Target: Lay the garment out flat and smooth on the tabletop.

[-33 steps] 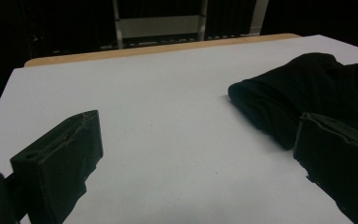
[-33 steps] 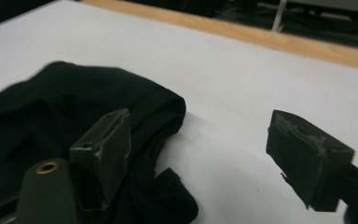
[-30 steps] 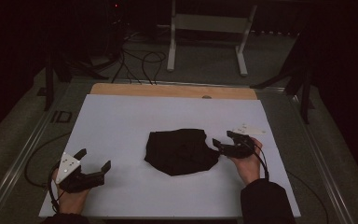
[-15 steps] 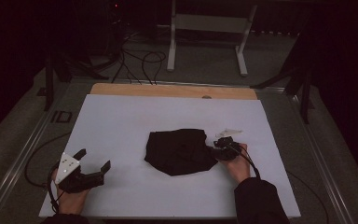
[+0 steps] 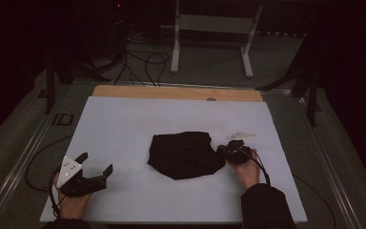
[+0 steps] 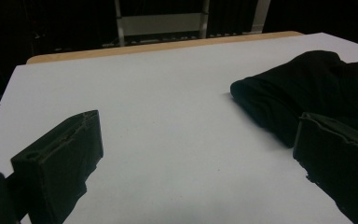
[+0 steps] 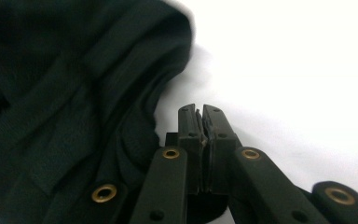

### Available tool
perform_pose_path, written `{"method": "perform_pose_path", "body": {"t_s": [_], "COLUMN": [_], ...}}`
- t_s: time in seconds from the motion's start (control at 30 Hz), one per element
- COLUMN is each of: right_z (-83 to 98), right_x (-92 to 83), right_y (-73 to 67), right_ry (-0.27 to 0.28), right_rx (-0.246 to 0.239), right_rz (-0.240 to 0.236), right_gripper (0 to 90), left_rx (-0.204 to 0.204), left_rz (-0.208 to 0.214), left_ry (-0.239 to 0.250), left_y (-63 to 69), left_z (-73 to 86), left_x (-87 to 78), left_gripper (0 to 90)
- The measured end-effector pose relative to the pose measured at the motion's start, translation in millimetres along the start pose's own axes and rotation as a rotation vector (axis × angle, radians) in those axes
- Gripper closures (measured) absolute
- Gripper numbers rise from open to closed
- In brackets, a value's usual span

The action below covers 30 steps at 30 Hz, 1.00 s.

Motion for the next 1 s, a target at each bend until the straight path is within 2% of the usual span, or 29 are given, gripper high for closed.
{"method": "perform_pose_path", "body": {"t_s": [0.07,0.2,0.37,0.47,0.6,0.67,0.7,0.8,0.9,1.0], "right_z": [-2.1,1.7,15.7,20.0,27.1,28.7,28.9,28.5,28.4,27.5], "right_x": [-8.9,-22.2,-32.1,-38.6,-44.0,-48.3,-50.9,-58.8,-65.1,-71.0], "right_y": [4.6,15.2,28.8,33.6,35.7,38.8,40.0,37.7,30.8,23.6], "right_ry": [0.026,0.044,0.014,0.016,-0.013,-0.018,-0.010,0.033,0.061,0.086], "right_rx": [0.014,0.038,0.064,0.080,0.043,0.036,0.040,0.071,0.059,0.054], "right_rz": [0.011,0.052,0.083,0.088,0.132,0.186,0.194,0.158,0.131,0.112], "right_gripper": [87.1,87.0,86.7,86.7,85.5,78.1,74.2,63.2,56.2,53.1], "left_rx": [0.001,-0.003,-0.001,-0.001,0.000,0.001,0.000,0.009,0.019,0.035], "left_rz": [-0.001,-0.003,-0.006,-0.008,-0.011,-0.013,-0.015,-0.010,0.008,0.030], "left_ry": [-0.001,-0.001,-0.005,-0.005,-0.007,-0.007,-0.007,-0.022,-0.042,-0.071], "left_y": [0.1,-0.1,-0.2,-0.5,-0.6,-0.2,0.1,2.8,9.0,18.8], "left_z": [0.0,0.3,0.5,0.5,0.8,0.7,0.6,1.4,2.2,3.7], "left_x": [-0.1,0.2,0.3,0.2,0.7,1.8,3.0,9.5,18.6,29.1], "left_gripper": [1.5,1.5,1.6,1.7,2.2,2.4,2.5,2.6,2.8,3.0]}}
Point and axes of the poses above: each handheld gripper's, and its own axes: x roughly forward along the jaws, z roughly out of its underside, y roughly to its right, the point moved 7 cm from there along x, roughly forward along the jaws, and after that the axes turned 2 degrees about z, right-handed, at the moved point
